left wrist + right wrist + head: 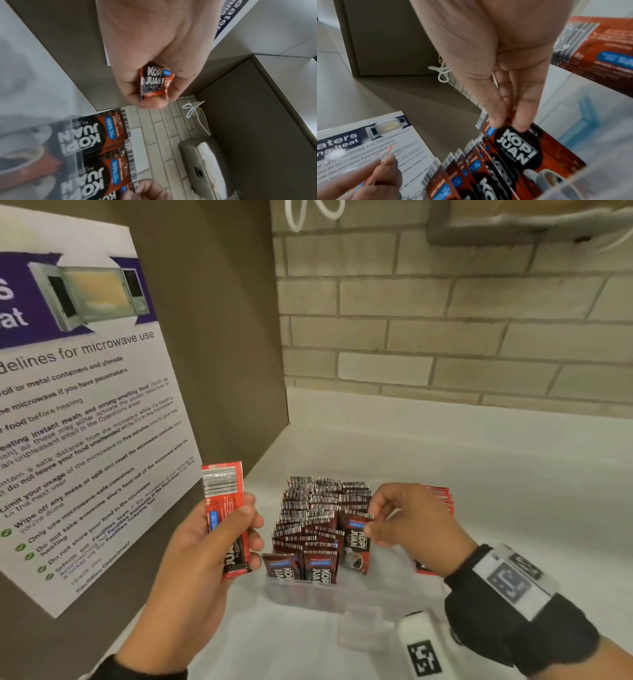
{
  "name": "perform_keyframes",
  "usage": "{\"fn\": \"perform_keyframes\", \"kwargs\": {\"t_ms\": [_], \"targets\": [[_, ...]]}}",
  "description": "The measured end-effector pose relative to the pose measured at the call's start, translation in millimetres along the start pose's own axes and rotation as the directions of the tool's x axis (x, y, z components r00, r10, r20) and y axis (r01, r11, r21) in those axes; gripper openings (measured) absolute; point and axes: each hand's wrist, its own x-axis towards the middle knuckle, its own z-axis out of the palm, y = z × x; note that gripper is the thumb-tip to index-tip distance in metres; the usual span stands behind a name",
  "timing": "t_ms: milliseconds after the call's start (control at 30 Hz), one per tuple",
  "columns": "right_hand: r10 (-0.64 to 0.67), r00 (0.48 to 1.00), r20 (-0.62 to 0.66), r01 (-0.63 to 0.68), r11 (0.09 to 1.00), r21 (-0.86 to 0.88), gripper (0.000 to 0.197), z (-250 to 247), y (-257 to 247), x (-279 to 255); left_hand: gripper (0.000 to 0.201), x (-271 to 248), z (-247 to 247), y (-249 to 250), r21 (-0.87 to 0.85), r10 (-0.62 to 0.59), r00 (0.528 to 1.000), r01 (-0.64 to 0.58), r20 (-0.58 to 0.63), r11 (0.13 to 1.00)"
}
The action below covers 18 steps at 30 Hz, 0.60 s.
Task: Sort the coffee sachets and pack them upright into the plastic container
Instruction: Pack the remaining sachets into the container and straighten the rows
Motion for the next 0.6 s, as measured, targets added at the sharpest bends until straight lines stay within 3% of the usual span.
{"fn": "perform_keyframes", "kwargs": {"t_ms": [333,600], "targets": [[-0.061,0.994,-0.091,0.038,0.972,-0.231,0.037,9.9,-4.3,5.1,0.021,-1.2,-3.1,-6.3,-0.023,-0.059,0.997,0.059,-0.041,0.998],[-0.041,0.993,-0.109,0.020,0.981,-0.190,0.034,8.7,-5.2,3.2,0.024,0.2,1.0,-6.2,-0.053,-0.081,0.997,0.080,-0.007,0.995]]}}
